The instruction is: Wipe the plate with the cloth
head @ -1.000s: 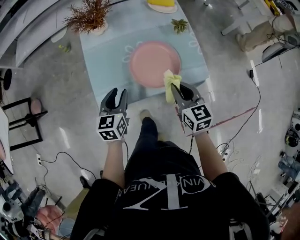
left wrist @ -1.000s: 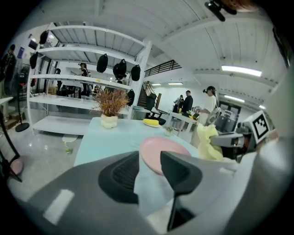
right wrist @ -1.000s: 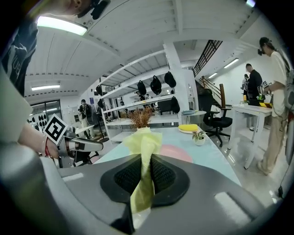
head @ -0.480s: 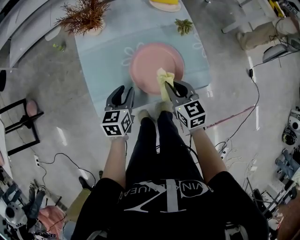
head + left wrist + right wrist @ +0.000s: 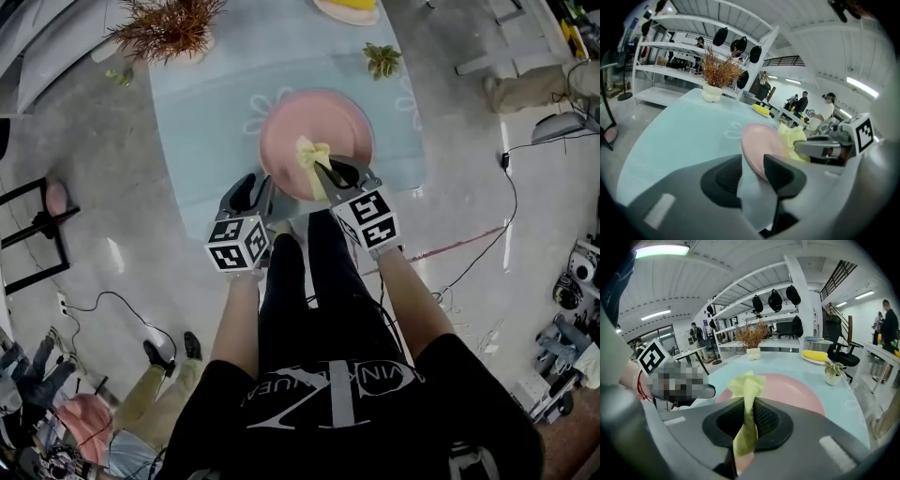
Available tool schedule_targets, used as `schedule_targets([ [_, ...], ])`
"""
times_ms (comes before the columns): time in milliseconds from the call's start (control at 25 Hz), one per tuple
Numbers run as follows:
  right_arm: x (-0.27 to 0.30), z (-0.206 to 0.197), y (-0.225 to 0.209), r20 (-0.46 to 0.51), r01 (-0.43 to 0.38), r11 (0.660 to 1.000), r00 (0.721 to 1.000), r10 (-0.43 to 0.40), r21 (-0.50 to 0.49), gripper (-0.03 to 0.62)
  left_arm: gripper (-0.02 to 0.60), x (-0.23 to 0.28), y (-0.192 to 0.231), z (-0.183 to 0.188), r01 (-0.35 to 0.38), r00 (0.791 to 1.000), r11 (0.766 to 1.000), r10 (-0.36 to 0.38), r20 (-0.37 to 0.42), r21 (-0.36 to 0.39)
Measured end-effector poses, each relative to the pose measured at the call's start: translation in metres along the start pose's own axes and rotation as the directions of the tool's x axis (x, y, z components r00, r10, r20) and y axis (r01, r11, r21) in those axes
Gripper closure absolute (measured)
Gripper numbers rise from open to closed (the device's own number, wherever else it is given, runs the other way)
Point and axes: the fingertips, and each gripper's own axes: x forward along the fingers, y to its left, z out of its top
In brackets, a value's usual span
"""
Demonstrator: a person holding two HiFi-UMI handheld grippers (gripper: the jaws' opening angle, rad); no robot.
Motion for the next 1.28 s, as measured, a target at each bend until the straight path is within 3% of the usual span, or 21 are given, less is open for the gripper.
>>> schedule_targets([
  [440,0.05,0.003,-0.002,-0.074,-0.102,0.985,0.993,0.093,-0.142,0.551,0.581,0.028,0.009,-0.004,-0.056,0.998,0.997,0.053,-0.043,-0.054],
  [720,0.078,0.003,-0.003,-0.13,-0.14,0.928,0.986,0.101,-0.345,0.551,0.581,0.038,0.009,0.0,-0.076,0.997,0.995,0.074,-0.038,-0.06],
  [800,0.087,0.003,-0.002,-0.153,-0.143,0.882,0.985,0.082,-0.449,0.551,0.581,0.038,0.01,0.0,-0.076,0.997,0.995,0.074,-0.035,-0.068],
  [920,0.101,0.006,-0.001,-0.173,-0.146,0.788,0.984,0.051,-0.598,0.551,0.581,0.038,0.011,0.001,-0.083,0.996,0.995,0.081,-0.033,-0.063],
  [1160,0.122,0.01,-0.002,-0.177,-0.146,0.533,0.984,-0.008,-0.834,0.553,0.581,0.04,0.01,0.0,-0.09,0.996,0.993,0.088,-0.027,-0.07],
  [1280,0.128,0.01,-0.002,-0.171,-0.147,0.442,0.985,-0.014,-0.885,0.553,0.581,0.041,0.011,-0.001,-0.093,0.995,0.993,0.092,-0.026,-0.071],
])
